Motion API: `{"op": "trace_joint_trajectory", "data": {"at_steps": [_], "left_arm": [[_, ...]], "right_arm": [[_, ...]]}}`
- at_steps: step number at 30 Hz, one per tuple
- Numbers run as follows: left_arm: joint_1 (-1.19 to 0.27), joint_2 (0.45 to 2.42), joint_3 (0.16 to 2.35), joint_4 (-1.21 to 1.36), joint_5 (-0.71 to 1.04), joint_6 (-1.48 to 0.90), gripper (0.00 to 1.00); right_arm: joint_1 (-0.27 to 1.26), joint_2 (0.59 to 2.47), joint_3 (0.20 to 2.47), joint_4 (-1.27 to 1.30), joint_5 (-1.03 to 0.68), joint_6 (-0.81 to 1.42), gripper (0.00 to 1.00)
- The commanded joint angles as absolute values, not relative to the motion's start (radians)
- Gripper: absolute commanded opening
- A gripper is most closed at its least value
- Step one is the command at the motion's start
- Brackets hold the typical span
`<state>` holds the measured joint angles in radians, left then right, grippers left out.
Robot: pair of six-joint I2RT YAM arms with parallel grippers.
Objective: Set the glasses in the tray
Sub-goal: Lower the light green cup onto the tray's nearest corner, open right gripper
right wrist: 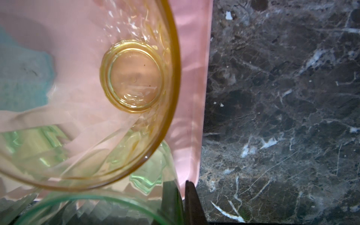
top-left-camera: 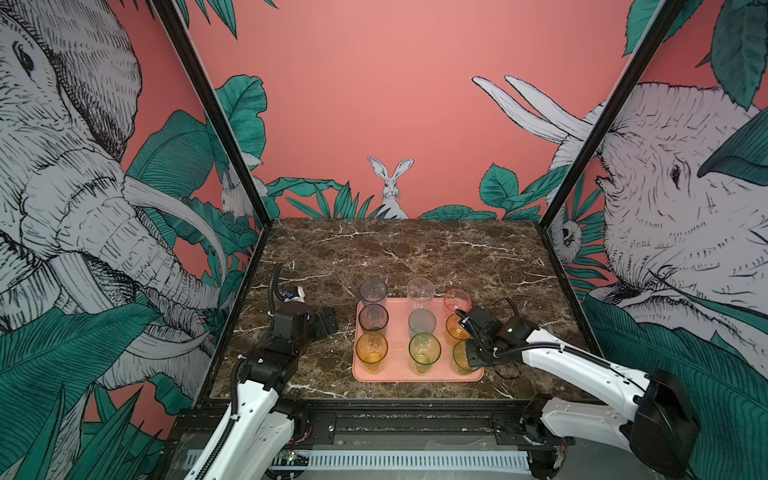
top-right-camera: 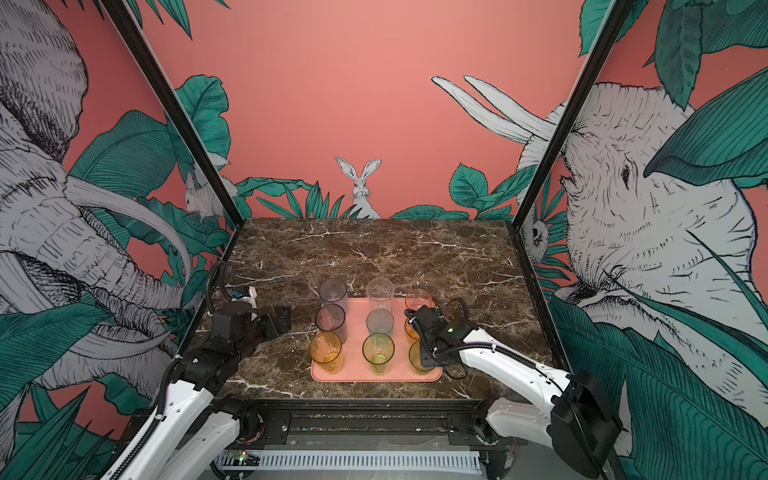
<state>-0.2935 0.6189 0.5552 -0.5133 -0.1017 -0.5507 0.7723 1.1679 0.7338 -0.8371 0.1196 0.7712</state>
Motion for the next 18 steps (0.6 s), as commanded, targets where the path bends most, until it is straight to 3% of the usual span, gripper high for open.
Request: {"op": "trace_joint_trajectory", "data": {"at_steps": [1, 3, 13, 18], "left_arm": [[-0.288, 0.605, 0.544, -0.527, -0.112, -0.557, 0.99], [-0.288, 0.604, 0.545, -0.527, -0.111, -0.557, 0.99], [-0.288, 0.596, 0.558, -0.553, -0.117, -0.551, 0.99], [-0.288, 0.589, 0.575, -0.567, -0.117, -0.546, 0.99]], "right_arm": [[0.782, 1.175, 0.725, -0.816, 0.123, 0.803, 0.00], [0.784, 1.174, 0.728, -0.819, 0.125, 0.804, 0.00], [0.787, 1.159, 0.766, -0.866, 0.126, 0.805, 0.36], [0.787, 1.127, 0.809, -0.920, 0.135, 0.799, 0.44]]}}
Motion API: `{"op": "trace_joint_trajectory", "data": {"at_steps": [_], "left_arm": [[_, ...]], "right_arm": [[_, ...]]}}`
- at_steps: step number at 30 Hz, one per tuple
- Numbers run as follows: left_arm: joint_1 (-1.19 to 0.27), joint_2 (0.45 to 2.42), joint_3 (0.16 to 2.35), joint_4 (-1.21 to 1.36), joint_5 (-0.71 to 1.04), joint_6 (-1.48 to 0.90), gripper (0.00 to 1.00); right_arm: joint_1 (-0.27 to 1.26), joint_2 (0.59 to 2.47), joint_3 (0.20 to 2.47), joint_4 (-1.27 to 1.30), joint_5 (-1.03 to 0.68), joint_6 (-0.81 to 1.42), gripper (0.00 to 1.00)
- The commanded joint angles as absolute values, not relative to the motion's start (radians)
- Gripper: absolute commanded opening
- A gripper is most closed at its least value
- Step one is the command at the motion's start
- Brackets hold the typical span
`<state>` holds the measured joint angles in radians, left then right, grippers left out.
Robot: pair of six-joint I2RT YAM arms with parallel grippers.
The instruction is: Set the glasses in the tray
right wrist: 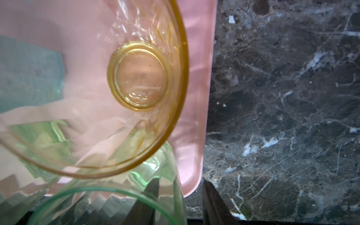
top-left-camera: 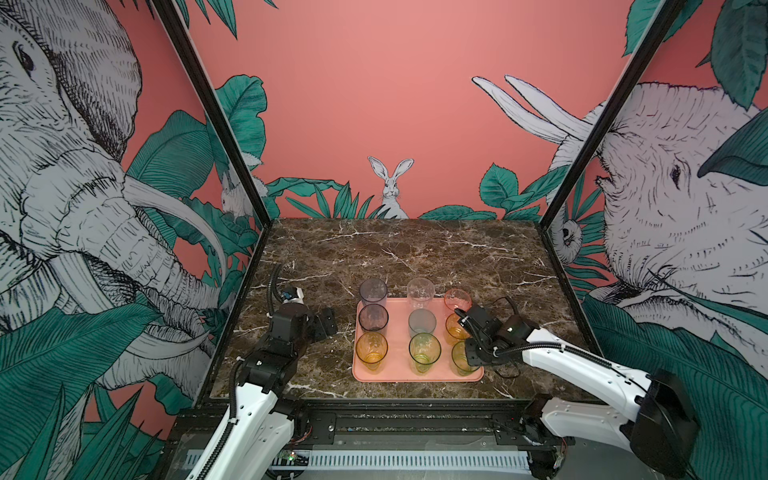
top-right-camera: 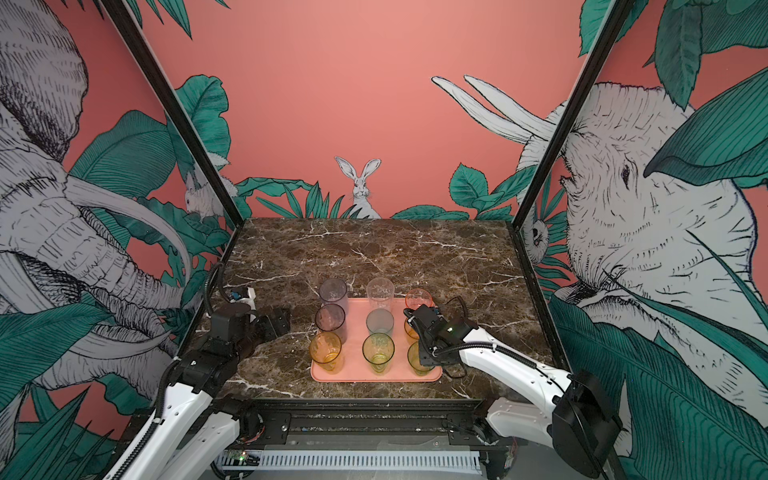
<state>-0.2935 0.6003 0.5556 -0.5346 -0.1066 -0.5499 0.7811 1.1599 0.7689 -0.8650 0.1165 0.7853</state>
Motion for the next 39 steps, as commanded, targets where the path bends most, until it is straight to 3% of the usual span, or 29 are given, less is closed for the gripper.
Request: {"op": "trace_joint_trajectory", "data": {"at_steps": [1, 12, 25, 33, 39], "left_arm": [[-0.288, 0.589, 0.578, -0.568, -0.123, -0.543, 0.99], [-0.288, 0.620, 0.639, -0.561, -0.215, -0.495, 0.99], [-0.289, 0.633, 0.662, -0.394, -0.336, -0.349, 0.99], [-0.289, 0.742, 0.697, -0.259, -0.480, -0.231, 0.99], [-0.285, 0.913, 0.754, -0.184, -0.576, -0.125, 0.99]], "right_arm": [[0.787, 1.117, 0.819, -0.931, 0.139, 0.798, 0.45], [0.787, 1.000, 0.924, -0.950, 0.251, 0.711, 0.54], [0.769, 1.075, 1.081, -0.773, 0.552, 0.368, 0.79], [0.612, 1.104, 1.072, -0.512, 0.595, 0.180, 0.99], [0.483, 1.173, 1.096, -0.409, 0.606, 0.135, 0.99]]}}
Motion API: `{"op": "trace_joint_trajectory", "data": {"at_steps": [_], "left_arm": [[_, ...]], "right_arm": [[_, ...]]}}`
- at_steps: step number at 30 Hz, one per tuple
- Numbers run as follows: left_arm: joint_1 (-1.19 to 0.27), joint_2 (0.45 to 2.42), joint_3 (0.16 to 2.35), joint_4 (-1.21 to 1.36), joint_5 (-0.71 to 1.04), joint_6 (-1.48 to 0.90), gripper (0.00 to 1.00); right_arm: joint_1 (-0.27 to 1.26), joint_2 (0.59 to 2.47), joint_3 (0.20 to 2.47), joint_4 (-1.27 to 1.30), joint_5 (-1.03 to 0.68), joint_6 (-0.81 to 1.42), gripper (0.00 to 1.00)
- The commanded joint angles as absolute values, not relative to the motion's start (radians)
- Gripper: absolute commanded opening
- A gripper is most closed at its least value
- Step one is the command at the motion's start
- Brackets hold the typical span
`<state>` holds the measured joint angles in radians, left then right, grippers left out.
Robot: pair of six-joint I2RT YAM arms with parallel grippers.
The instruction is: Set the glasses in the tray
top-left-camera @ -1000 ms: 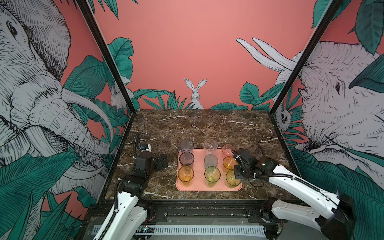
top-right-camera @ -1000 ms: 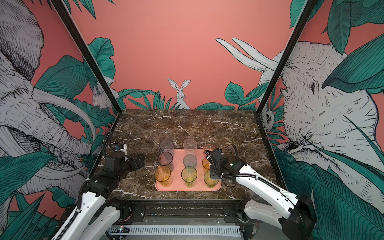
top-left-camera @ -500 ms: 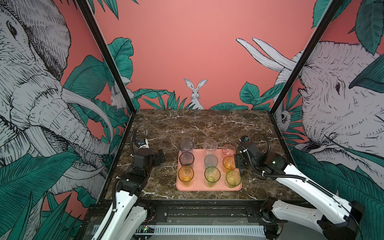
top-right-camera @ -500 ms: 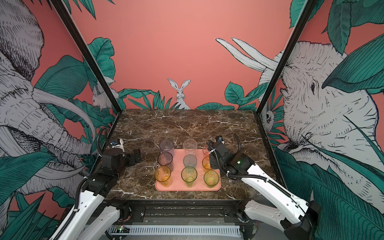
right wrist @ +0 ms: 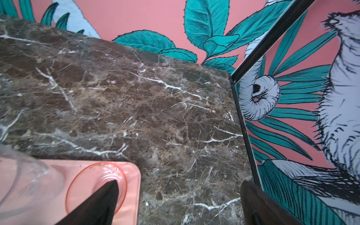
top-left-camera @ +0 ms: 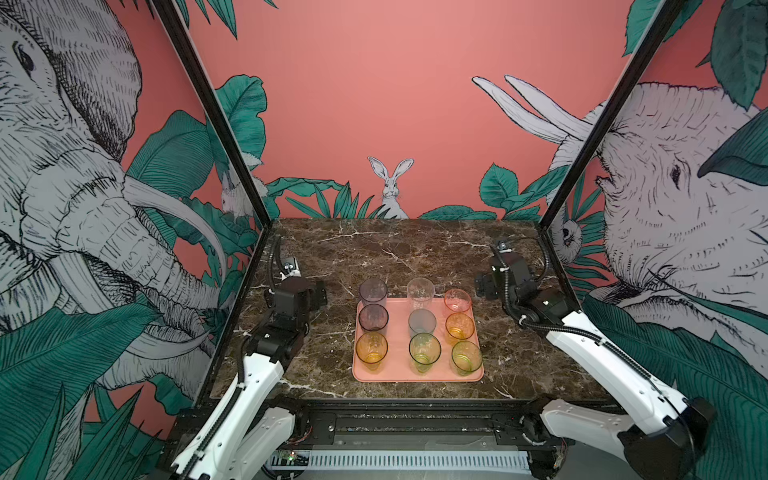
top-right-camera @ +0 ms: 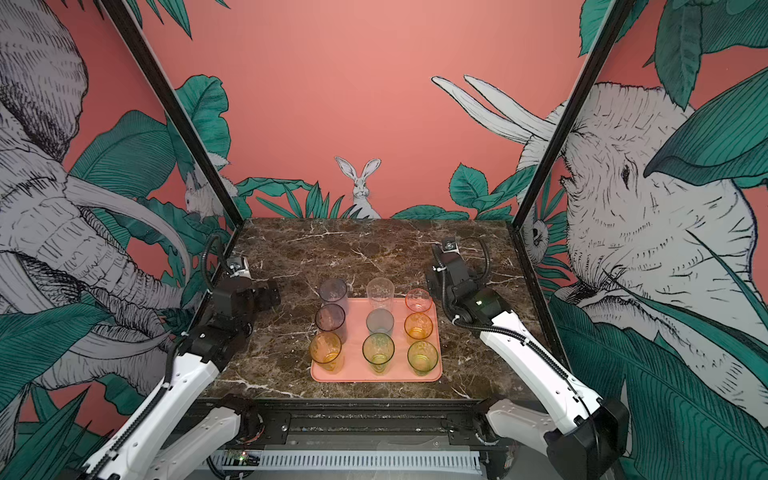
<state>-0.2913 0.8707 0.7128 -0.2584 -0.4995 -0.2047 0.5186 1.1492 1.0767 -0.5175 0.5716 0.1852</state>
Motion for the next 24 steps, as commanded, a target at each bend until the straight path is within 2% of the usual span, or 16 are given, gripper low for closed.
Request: {"op": "trace_joint_trajectory", "data": {"at_steps": [1, 7, 12, 17, 21, 24], "left_arm": [[-0.281, 0.935, 0.755, -0.156, -0.581, -0.110, 0.99], [-0.244, 1.014, 0.718, 0.020, -0.594, -0.030, 0.99], [-0.200, 1.062, 0.641, 0.168, -0.587, 0.029, 1.00], [-0.164, 1.094, 0.552, 0.291, -0.623, -0.012, 1.00], [-0.152, 1.154, 0.527, 0.328, -0.651, -0.024, 1.00], [-0.152, 1.196, 0.514, 0.350, -0.665, -0.029, 1.00]], "right_arm": [[0.464, 1.183, 1.087, -0.378, 0.605, 0.125, 0.99], [0.372, 1.188, 0.946, -0.094, 0.655, 0.037, 0.99], [0.297, 1.176, 0.846, 0.057, 0.600, 0.053, 0.99], [0.234, 1.255, 0.821, 0.069, 0.611, 0.120, 1.00], [0.225, 1.278, 0.707, 0.289, 0.648, 0.084, 0.99], [0.219, 1.306, 0.665, 0.358, 0.660, 0.064, 0.99]]}}
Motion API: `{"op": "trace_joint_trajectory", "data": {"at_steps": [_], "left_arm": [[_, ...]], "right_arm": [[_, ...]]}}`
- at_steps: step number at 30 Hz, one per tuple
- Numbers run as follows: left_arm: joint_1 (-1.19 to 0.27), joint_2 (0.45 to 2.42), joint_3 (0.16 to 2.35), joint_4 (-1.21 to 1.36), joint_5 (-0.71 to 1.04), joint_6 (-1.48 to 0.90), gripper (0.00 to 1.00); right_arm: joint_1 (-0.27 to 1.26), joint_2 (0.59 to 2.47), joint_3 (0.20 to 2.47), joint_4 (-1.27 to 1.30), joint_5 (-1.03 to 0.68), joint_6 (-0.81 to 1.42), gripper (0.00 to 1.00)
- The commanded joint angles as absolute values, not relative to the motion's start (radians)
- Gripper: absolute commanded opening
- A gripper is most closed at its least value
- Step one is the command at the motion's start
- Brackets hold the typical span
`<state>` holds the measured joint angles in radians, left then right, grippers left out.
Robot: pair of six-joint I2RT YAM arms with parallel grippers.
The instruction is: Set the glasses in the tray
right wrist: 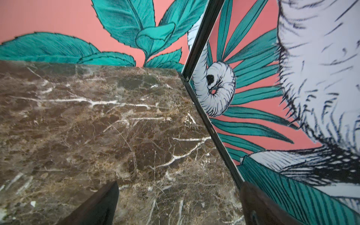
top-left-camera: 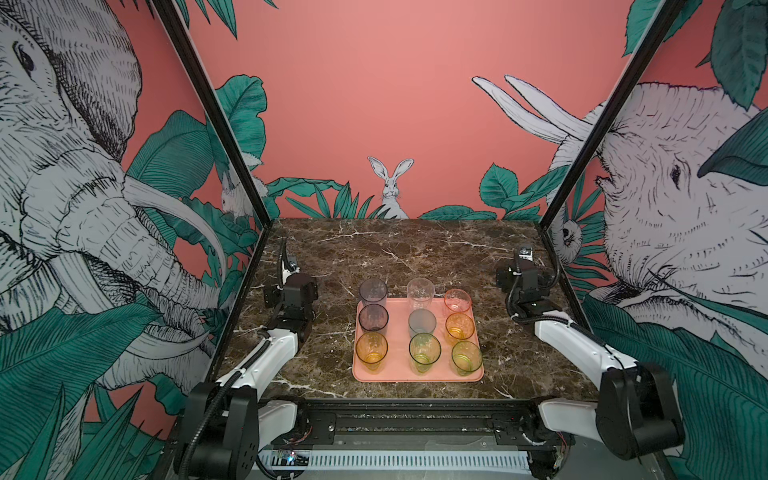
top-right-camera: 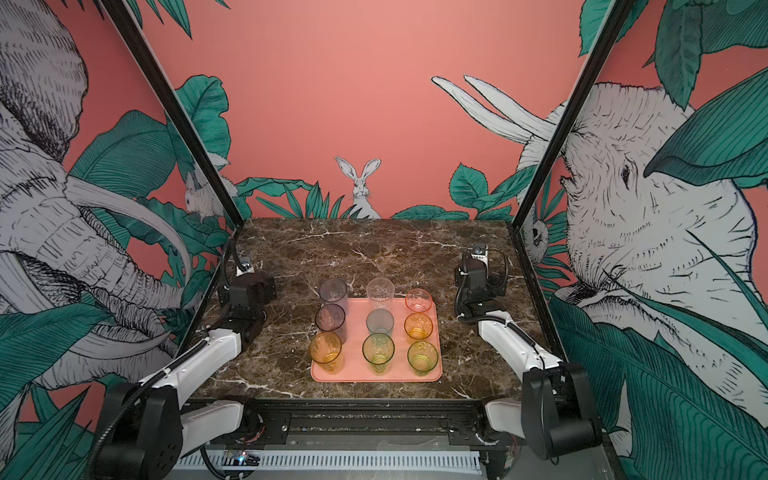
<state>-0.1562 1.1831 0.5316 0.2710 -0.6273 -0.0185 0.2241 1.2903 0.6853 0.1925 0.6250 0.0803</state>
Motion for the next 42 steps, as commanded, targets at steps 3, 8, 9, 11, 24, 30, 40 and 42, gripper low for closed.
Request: {"op": "trace_joint_trajectory", "data": {"at_steps": [3, 8, 9, 11, 24, 30, 40, 42], "left_arm": [[-0.148, 1.237, 0.503, 0.367, -0.633, -0.022, 0.99], [-0.147, 1.323, 0.466, 0.479, -0.577, -0.016, 0.99], [-0.147, 1.336, 0.460, 0.500, -0.567, -0.017, 0.99], [-0.147, 1.368, 0.449, 0.562, -0.539, -0.006, 0.99], [-0.127, 1.483, 0.365, 0.905, -0.393, 0.087, 0.99], [-0.127, 1.479, 0.284, 1.047, -0.348, 0.100, 0.99], [-0.126, 1.547, 0.319, 1.035, -0.330, 0.107, 0.99], [-0.127, 1.570, 0.358, 1.007, -0.329, 0.121, 1.00]], "right_arm": [[0.210, 1.345, 0.676, 0.316, 0.648, 0.057, 0.99], [0.194, 1.369, 0.633, 0.379, 0.626, 0.048, 1.00], [0.191, 1.372, 0.617, 0.411, 0.623, 0.042, 0.99], [0.188, 1.388, 0.584, 0.494, 0.629, 0.010, 1.00], [0.188, 1.510, 0.471, 0.766, 0.488, -0.082, 0.99], [0.187, 1.513, 0.415, 0.871, 0.459, -0.094, 0.99], [0.183, 1.502, 0.355, 0.968, 0.421, -0.095, 0.99], [0.180, 1.502, 0.330, 1.014, 0.391, -0.098, 0.99]]}}
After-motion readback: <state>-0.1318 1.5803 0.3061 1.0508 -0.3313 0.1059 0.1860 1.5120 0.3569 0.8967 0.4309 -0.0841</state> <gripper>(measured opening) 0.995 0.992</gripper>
